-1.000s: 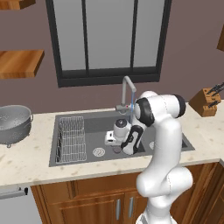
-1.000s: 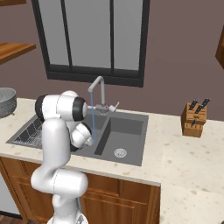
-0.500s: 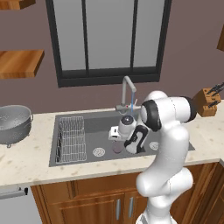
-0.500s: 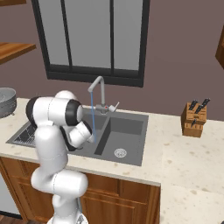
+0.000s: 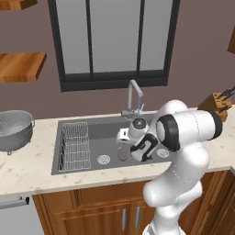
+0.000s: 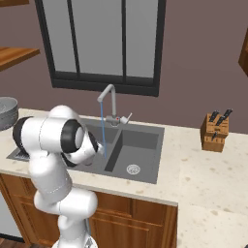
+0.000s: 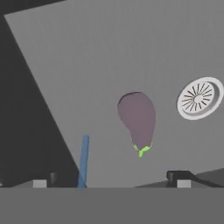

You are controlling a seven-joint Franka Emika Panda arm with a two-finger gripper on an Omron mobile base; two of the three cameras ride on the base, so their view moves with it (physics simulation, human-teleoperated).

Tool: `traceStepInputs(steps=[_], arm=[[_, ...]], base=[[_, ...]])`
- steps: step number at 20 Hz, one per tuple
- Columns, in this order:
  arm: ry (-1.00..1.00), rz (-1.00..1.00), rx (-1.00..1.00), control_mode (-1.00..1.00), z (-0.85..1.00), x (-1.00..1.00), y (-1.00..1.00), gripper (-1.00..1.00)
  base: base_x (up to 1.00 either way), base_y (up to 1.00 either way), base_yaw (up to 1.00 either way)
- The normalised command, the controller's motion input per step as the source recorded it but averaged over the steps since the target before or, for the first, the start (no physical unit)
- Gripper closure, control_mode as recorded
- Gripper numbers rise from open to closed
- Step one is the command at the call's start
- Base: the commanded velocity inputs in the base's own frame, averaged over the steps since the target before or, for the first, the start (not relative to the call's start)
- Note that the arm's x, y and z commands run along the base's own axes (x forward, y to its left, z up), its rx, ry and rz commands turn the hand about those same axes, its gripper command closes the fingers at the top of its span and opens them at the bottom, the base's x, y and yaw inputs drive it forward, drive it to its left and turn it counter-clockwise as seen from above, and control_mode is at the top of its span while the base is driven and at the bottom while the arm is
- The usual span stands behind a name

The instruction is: Turn on the sink faucet. Then move the eggplant from the counter to the sink. Turn off the sink. Move the vegetable from the sink to the pot next to the stove. Finally move the pot to the front left burner.

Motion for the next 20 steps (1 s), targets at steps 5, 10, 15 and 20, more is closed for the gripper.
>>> traceStepInputs(steps=[5,10,15,20], arm=[[0.0,0.0,0.0,-1.0,0.71,0.0,-0.24,-1.0],[0.0,0.0,0.0,-1.0,0.63,0.01,-0.42,-1.0],[0.0,0.0,0.0,-1.0,0.47,0.06,-0.54,-1.0],[0.0,0.01,0.01,-1.0,0.3,0.03,-0.56,-1.0]], base=[[0.0,0.0,0.0],[0.0,0.0,0.0],[0.0,0.0,0.0],[0.0,0.0,0.0]])
